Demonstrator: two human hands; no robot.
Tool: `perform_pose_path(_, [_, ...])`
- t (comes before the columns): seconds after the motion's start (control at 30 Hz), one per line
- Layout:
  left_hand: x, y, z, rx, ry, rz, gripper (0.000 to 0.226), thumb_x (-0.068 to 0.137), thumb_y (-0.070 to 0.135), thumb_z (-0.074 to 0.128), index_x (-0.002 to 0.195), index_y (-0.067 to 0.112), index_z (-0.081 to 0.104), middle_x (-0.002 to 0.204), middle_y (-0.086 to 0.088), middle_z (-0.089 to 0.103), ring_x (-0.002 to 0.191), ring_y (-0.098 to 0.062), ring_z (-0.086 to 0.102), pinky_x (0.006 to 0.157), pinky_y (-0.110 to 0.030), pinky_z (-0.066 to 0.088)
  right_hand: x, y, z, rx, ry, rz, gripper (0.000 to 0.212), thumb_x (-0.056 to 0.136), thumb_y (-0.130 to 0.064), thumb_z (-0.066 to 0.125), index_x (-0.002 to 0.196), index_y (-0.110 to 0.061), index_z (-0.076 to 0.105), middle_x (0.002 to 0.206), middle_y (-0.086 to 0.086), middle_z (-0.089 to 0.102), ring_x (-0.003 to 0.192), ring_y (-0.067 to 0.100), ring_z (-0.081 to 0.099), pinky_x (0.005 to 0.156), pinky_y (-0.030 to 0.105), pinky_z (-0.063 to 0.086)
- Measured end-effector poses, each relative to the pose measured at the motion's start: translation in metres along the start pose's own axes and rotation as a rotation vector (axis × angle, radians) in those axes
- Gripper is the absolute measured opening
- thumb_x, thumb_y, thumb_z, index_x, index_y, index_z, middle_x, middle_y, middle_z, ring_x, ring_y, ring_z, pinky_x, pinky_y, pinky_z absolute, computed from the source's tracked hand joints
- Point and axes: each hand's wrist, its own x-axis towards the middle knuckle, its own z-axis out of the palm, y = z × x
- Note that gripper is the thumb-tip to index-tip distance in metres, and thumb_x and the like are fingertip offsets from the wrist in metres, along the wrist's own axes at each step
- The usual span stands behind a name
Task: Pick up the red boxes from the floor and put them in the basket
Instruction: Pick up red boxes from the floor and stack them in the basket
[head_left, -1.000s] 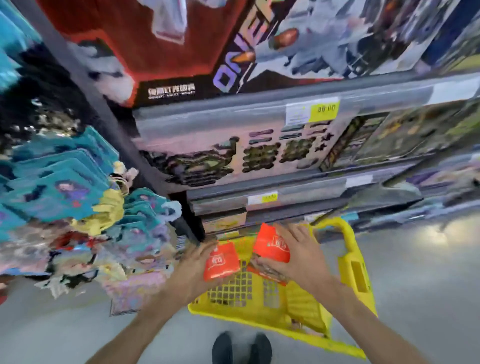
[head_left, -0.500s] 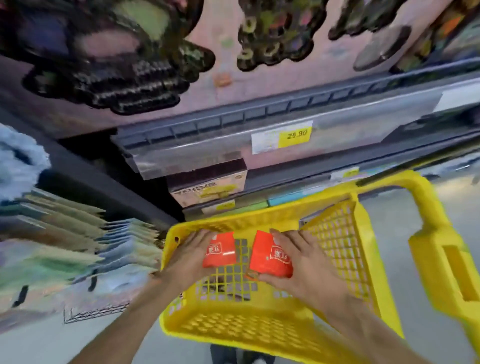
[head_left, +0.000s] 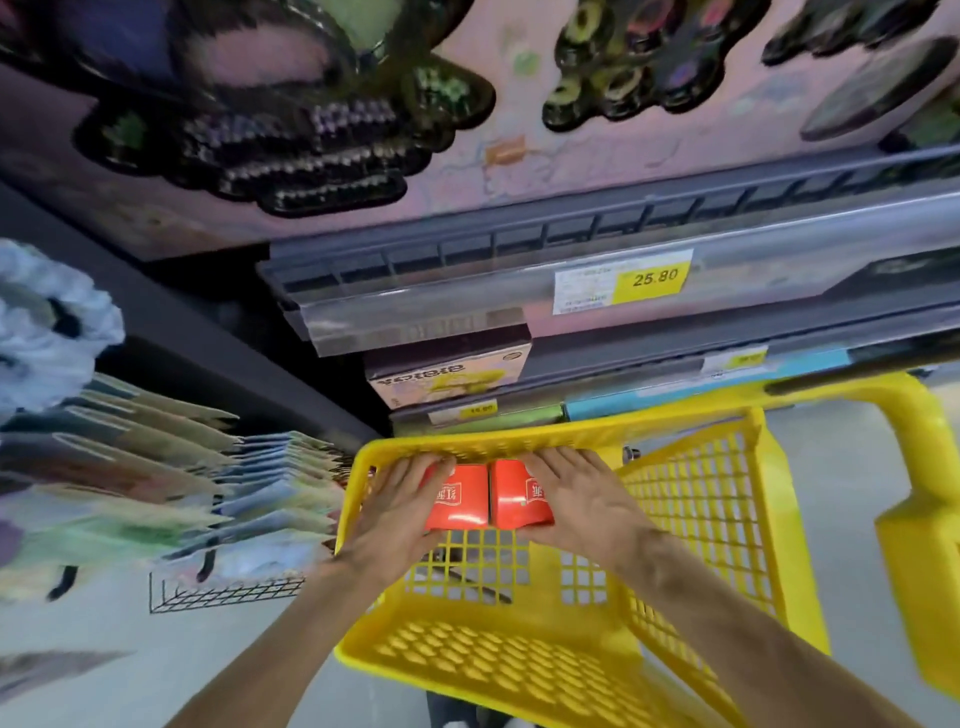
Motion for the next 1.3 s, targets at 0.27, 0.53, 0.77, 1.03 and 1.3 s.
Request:
perform_pose_path(0.27, [-0.006, 0.002, 0.004, 0.029, 0.044, -0.025, 0.093, 0.077, 0.048, 0.077, 0.151, 0.022, 0.028, 0.142, 0.001, 0.038, 0.13, -0.021, 0.038, 0.11, -0.04, 0.036, 0.021, -0.005, 0.035, -0.02, -0.081, -0.021, 0.096, 0.078, -0.067, 0.063, 0.149, -0.014, 0.026, 0.144, 0.009, 0.044, 0.13, 0.029, 0.042, 0.113, 0.044, 0.032])
perform_pose_path(0.53, [-0.007, 0.009, 0.006, 0.029, 0.038, -0.079, 0.095, 0.08, 0.049, 0.075, 0.154, 0.023, 0.02, 0.149, 0.001, 0.029, 0.139, -0.021, 0.028, 0.116, -0.042, 0.029, 0.019, -0.007, 0.036, -0.004, -0.034, 0.0, 0.099, 0.079, -0.068, 0.061, 0.151, -0.015, 0.019, 0.148, 0.007, 0.037, 0.135, 0.027, 0.036, 0.118, 0.042, 0.025])
perform_pose_path(0.77, [-0.022, 0.03, -0.027, -0.036, 0.058, -0.029, 0.087, 0.086, 0.051, 0.067, 0.154, 0.022, 0.021, 0.154, 0.001, 0.027, 0.143, -0.021, 0.024, 0.118, -0.042, 0.026, -0.017, -0.008, -0.003, 0.069, 0.036, 0.056, 0.096, 0.08, -0.071, 0.057, 0.152, -0.02, 0.02, 0.152, 0.009, 0.034, 0.141, 0.027, 0.031, 0.12, 0.043, 0.021])
perform_pose_path(1.03, [-0.032, 0.134, -0.176, -0.043, 0.111, 0.321, 0.084, 0.091, 0.065, 0.049, 0.155, 0.026, 0.012, 0.162, 0.003, 0.015, 0.15, -0.02, 0.006, 0.121, -0.044, 0.014, -0.148, 0.005, -0.156, 0.12, 0.168, 0.148, 0.101, 0.077, -0.088, 0.023, 0.151, -0.019, 0.032, 0.149, 0.006, 0.044, 0.145, 0.026, 0.029, 0.116, 0.045, 0.029])
perform_pose_path(1.3, [-0.037, 0.323, -0.315, -0.028, 0.187, 0.737, 0.089, 0.081, 0.065, 0.058, 0.152, 0.02, 0.03, 0.158, -0.004, 0.03, 0.148, -0.024, 0.02, 0.117, -0.047, 0.025, -0.373, 0.04, -0.292, 0.105, 0.381, 0.474, 0.079, 0.08, -0.074, 0.05, 0.139, -0.022, 0.049, 0.135, 0.003, 0.056, 0.128, 0.025, 0.05, 0.106, 0.036, 0.039])
